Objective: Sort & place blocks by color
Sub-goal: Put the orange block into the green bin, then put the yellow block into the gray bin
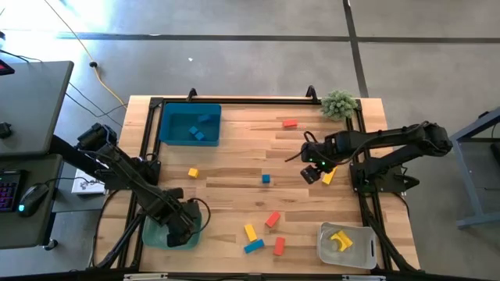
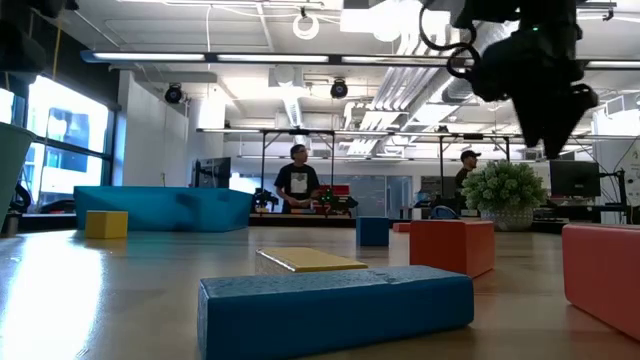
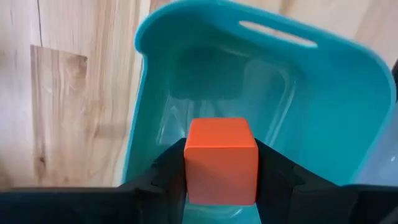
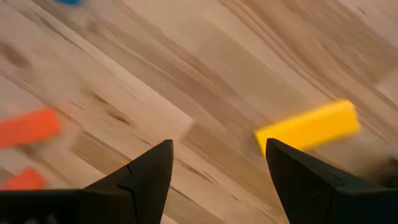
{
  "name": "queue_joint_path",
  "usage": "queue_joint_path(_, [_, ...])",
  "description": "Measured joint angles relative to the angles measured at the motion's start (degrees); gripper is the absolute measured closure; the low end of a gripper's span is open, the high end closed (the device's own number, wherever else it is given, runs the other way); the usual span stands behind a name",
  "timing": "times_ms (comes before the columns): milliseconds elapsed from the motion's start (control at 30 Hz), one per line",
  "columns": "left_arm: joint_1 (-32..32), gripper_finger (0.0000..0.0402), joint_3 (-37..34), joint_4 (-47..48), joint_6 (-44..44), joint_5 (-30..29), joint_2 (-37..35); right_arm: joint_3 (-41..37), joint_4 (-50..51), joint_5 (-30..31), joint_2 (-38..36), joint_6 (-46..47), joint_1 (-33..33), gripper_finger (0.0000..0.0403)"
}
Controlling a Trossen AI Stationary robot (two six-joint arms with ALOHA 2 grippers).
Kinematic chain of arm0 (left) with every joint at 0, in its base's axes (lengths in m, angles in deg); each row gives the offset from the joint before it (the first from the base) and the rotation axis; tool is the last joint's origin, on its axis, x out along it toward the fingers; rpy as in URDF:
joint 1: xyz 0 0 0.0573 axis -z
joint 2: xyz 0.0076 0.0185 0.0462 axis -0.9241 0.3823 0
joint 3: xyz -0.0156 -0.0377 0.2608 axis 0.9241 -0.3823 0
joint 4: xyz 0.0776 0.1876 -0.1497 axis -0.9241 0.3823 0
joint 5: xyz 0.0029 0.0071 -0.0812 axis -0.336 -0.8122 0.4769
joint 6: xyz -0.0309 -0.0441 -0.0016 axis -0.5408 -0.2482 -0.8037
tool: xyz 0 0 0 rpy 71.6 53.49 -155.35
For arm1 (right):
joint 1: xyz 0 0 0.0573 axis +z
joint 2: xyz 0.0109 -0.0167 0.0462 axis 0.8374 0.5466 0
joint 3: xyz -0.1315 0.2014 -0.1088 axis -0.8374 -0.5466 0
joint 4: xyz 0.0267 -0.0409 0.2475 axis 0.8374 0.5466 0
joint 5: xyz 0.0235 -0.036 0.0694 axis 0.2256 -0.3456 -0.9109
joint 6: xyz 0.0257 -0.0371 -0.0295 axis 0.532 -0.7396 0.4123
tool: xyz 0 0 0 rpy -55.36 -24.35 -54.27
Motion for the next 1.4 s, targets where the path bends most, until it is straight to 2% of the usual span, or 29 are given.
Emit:
queue_joint_path(233, [-0.06,0.0244,-0.07,0.05,-4.56,0.16,1.19,-0.89,6.46,0.02,0.00,3.21,2.58,0.0160])
queue_joint_path(400, [-0.71,0.0215,-0.02,-0.49,-8.06,2.79,1.23,-3.43,6.76,0.45,0.02,6.09,5.71,0.0160])
queue_joint_path(533, [-1.47,0.0195,0.00,-0.48,-10.10,5.36,1.21,-5.26,6.82,3.10,0.02,9.75,8.07,0.0160])
queue_joint_path(633, [-2.52,0.0191,0.00,-0.51,-11.04,7.43,1.06,-6.37,6.82,4.95,0.02,13.58,9.31,0.0160])
queue_joint_path(833, [-4.29,0.0194,2.01,0.02,-10.77,6.40,-1.86,-8.05,6.19,7.76,0.02,20.77,11.17,0.0160])
queue_joint_path(1033, [-7.11,0.0194,4.84,0.13,-7.07,1.77,-6.37,-10.22,4.32,11.06,0.00,29.66,11.42,0.0160])
queue_joint_path(1400, [-15.95,0.0194,7.26,-0.02,3.22,-12.93,-14.68,-14.92,-1.36,15.04,0.02,45.51,11.42,0.0160])
